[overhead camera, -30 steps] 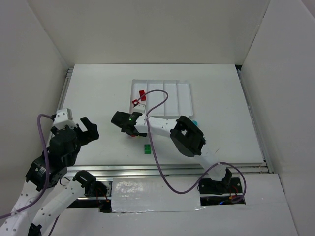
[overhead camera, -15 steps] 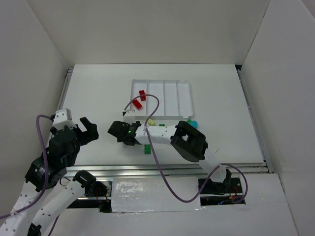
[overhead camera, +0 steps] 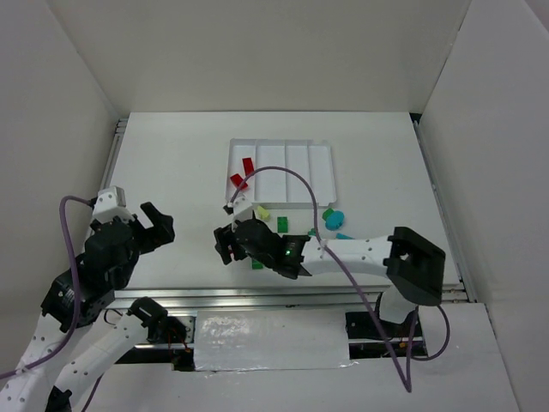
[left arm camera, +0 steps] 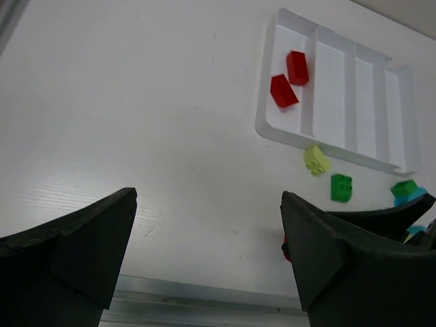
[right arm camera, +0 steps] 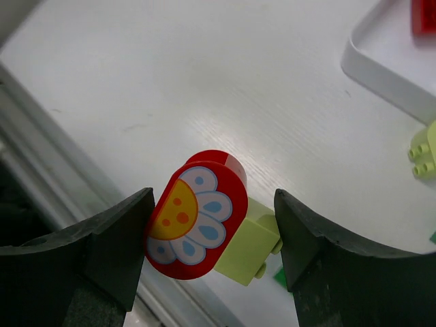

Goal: Sort the legos into containers by color

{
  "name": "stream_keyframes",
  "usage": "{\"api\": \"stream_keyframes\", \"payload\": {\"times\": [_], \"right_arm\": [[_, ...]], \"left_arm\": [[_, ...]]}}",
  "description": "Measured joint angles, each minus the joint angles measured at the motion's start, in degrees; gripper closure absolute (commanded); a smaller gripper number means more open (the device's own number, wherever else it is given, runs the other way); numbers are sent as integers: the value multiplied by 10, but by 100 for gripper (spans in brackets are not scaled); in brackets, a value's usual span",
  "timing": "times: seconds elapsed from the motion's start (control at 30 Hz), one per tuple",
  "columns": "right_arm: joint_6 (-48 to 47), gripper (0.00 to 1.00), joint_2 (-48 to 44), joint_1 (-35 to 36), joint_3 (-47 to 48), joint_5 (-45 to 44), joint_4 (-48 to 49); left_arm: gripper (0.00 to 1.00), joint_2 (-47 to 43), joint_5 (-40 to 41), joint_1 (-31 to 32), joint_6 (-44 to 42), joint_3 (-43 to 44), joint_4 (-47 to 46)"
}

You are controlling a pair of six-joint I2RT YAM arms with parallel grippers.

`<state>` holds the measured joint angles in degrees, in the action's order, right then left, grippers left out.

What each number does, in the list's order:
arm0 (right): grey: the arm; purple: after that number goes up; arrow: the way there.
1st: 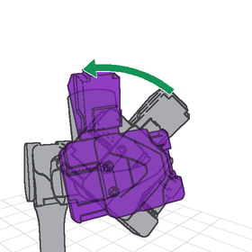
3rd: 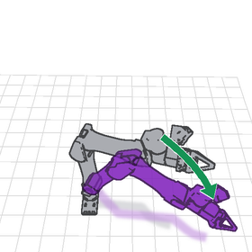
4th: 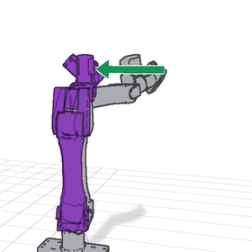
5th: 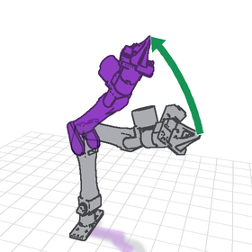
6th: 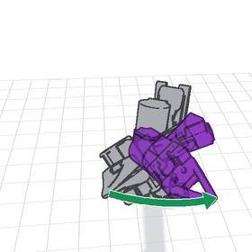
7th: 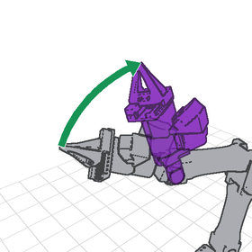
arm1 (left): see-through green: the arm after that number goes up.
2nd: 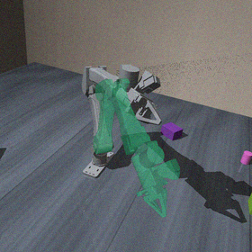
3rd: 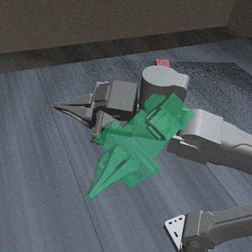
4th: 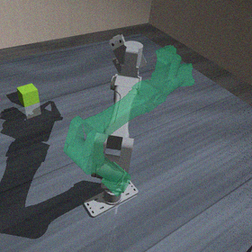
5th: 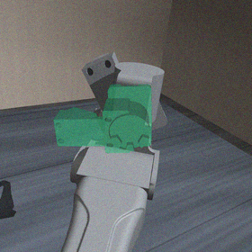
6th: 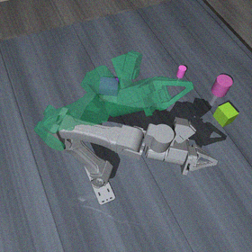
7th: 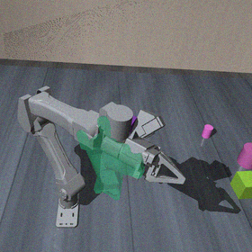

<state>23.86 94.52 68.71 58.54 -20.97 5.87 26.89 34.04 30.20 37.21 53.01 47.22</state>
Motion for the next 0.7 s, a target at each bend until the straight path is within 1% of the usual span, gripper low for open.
{"api": "stream_keyframes", "payload": {"times": [0.13, 0.2, 0.37, 0.47, 0.57, 0.7], "right_arm": [[-59, 75, -85, 25, -30, 16, 46], [-85, 75, -111, 35, -37, 17, 59], [-131, 75, -179, 72, -60, 10, 71], [-156, 75, -200, 95, -65, -5, 71], [-178, 76, -208, 113, -65, -12, 72], [-201, 76, -207, 119, -64, -26, 66]], "left_arm": [[0, 35, -81, 0, 31, 34, -3], [1, 53, -136, 0, 46, 44, -15], [1, 73, -257, 0, 82, 43, -47], [1, 65, -317, 0, 102, 20, -85], [3, 56, -376, 0, 124, -22, -121], [5, 56, -441, 0, 142, -69, -155]]}}
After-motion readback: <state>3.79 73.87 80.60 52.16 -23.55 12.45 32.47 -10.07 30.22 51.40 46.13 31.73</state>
